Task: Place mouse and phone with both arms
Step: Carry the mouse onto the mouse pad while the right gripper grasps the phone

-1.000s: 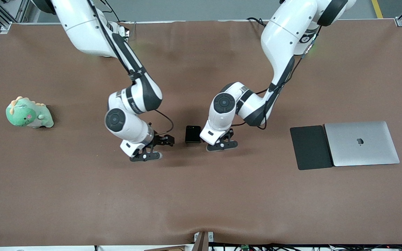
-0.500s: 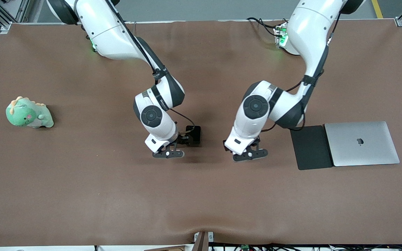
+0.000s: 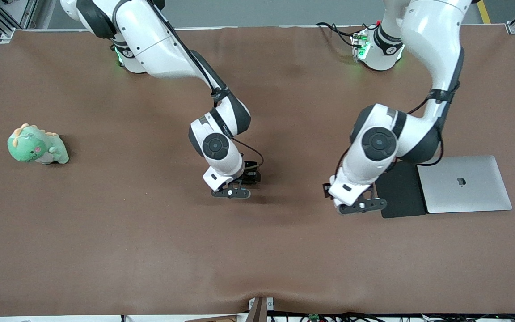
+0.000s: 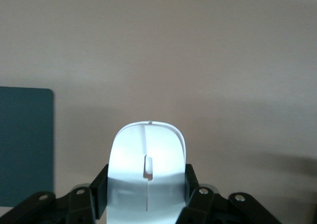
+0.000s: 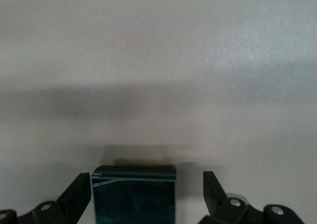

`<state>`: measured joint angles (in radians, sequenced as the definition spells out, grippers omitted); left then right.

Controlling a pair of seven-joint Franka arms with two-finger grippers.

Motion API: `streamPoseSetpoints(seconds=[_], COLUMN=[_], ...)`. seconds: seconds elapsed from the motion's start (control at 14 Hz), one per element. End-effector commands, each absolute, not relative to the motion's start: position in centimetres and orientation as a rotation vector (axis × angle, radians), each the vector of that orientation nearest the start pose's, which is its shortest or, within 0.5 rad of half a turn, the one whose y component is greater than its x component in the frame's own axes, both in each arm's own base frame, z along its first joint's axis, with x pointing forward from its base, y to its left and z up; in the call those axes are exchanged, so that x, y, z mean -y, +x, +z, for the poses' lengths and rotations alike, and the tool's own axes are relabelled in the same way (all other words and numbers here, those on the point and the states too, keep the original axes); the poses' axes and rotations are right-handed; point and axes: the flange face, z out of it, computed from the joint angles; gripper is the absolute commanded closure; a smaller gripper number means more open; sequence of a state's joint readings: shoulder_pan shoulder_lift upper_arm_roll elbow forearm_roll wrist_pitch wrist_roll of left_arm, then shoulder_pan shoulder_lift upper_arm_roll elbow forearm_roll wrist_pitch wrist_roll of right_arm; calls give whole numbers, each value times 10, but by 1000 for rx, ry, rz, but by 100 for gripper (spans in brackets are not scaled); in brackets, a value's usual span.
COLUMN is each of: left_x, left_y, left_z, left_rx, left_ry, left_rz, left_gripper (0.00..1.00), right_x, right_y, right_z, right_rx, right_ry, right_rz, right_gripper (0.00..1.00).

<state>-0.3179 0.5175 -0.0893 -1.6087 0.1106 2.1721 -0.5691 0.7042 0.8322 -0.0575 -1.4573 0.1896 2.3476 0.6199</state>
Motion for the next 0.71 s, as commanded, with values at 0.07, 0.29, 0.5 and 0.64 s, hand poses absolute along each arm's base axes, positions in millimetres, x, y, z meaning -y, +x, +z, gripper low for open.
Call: streamPoseSetpoints(seconds=[0.07,0.29,0.5,0.64], left_x=[208,154,94,65], left_y=[629,633,637,634], left_z=[338,321,308,295], left_rx=[169,152,68,25], left_ry=[-3082,-3072,-3076,-3083], left_rz=[-66,-12,23,18], left_gripper=[49,49,49,49], right_x=[-456,-460,-463,-463], right_y=[572,570,567,566], right_z=[187,182,179,176], right_rx=[-139,-100,-156,-171], right_ry=[-3057,-3072,-3073,-3072], right_rz=[-24,-62,-54,-48], right_gripper=[0,0,0,0])
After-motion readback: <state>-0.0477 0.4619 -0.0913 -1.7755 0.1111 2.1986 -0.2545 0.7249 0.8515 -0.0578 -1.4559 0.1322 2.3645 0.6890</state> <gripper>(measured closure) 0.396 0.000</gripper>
